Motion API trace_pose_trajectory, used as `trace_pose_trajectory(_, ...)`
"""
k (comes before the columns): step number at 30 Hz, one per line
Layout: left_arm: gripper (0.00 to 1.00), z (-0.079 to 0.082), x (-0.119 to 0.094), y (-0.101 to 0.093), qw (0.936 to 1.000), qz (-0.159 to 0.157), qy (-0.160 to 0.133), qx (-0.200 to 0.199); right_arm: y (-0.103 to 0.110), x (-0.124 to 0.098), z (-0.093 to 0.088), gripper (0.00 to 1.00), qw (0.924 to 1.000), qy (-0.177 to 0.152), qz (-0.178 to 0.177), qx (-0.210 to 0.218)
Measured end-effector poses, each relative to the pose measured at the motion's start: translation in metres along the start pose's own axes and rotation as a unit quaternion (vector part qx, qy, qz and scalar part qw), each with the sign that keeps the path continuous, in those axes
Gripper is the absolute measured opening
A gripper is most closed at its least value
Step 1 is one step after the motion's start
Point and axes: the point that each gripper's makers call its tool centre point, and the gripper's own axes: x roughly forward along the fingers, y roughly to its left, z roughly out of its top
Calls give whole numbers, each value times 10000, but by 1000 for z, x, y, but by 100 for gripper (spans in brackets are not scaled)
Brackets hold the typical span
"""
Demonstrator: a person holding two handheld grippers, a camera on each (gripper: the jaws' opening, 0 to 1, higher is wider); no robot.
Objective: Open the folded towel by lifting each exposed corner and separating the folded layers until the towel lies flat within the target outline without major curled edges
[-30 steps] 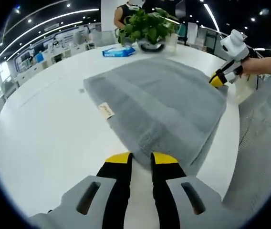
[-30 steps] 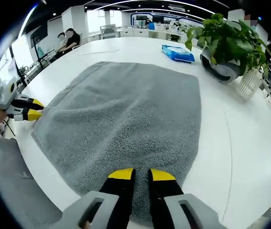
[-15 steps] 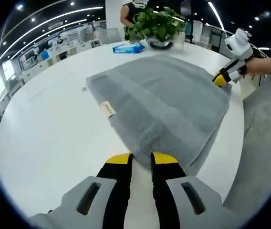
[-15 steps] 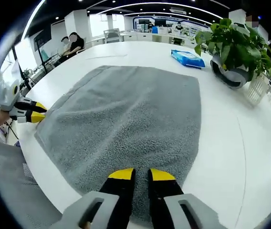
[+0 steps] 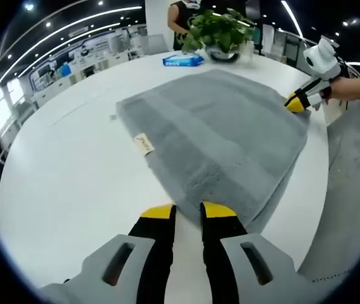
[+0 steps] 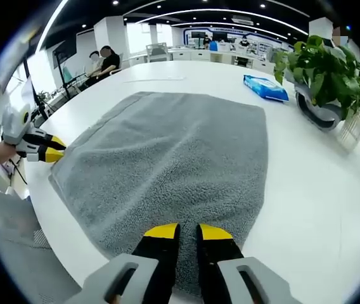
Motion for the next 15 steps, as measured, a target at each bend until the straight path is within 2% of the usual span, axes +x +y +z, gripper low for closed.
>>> trace_pose_trajectory(15, 15, -9, -6, 33, 9997, 230, 54, -13, 30, 14, 14, 8, 9996, -261, 65, 12)
